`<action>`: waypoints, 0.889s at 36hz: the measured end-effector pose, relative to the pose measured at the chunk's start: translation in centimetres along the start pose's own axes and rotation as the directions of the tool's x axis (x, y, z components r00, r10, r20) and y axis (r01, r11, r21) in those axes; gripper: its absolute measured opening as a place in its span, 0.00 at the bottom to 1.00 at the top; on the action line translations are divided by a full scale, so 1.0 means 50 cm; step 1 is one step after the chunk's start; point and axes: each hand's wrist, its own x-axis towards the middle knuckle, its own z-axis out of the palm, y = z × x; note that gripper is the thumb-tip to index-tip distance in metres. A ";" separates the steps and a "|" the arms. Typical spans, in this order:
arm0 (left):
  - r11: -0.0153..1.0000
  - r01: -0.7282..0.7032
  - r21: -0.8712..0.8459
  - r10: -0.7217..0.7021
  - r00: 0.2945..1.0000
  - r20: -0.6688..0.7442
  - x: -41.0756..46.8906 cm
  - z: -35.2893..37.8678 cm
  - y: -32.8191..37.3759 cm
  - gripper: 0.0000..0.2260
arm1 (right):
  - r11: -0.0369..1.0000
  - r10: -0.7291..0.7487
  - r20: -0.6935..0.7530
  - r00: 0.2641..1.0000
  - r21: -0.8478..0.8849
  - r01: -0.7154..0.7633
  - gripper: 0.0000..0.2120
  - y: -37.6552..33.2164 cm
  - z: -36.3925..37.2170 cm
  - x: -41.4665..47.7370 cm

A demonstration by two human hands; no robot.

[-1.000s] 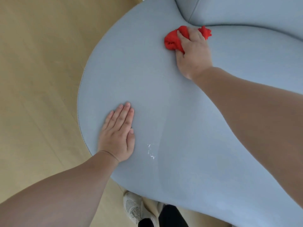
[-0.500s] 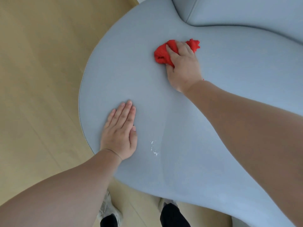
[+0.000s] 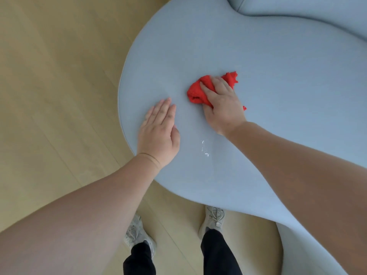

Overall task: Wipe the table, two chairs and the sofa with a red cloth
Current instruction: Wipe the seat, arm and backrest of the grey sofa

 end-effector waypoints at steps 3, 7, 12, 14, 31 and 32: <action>1.000 -0.015 0.006 0.015 1.000 0.011 -0.033 -0.020 -0.022 0.23 | 1.000 -0.015 0.020 1.000 0.024 0.014 0.27 -0.016 0.014 -0.043; 0.999 -0.029 0.030 0.027 0.998 0.057 -0.074 -0.039 -0.048 0.23 | 0.998 -0.046 0.037 0.998 0.053 0.044 0.28 -0.041 0.035 -0.112; 0.999 0.017 0.050 -0.020 0.998 0.063 -0.110 -0.059 -0.057 0.23 | 0.994 -0.057 0.066 0.996 0.094 0.051 0.28 -0.076 0.060 -0.212; 0.998 0.023 0.057 -0.027 0.997 0.069 -0.120 -0.065 -0.058 0.23 | 0.993 -0.069 0.063 0.996 0.105 0.062 0.27 -0.087 0.069 -0.250; 0.995 -0.038 0.093 0.028 0.994 0.106 -0.152 -0.093 -0.094 0.23 | 0.988 -0.137 -0.065 0.988 0.068 0.141 0.20 -0.119 0.147 -0.412; 0.995 -0.039 0.094 0.029 0.994 0.106 -0.152 -0.092 -0.098 0.22 | 0.987 -0.150 -0.069 0.986 0.052 0.154 0.20 -0.119 0.150 -0.410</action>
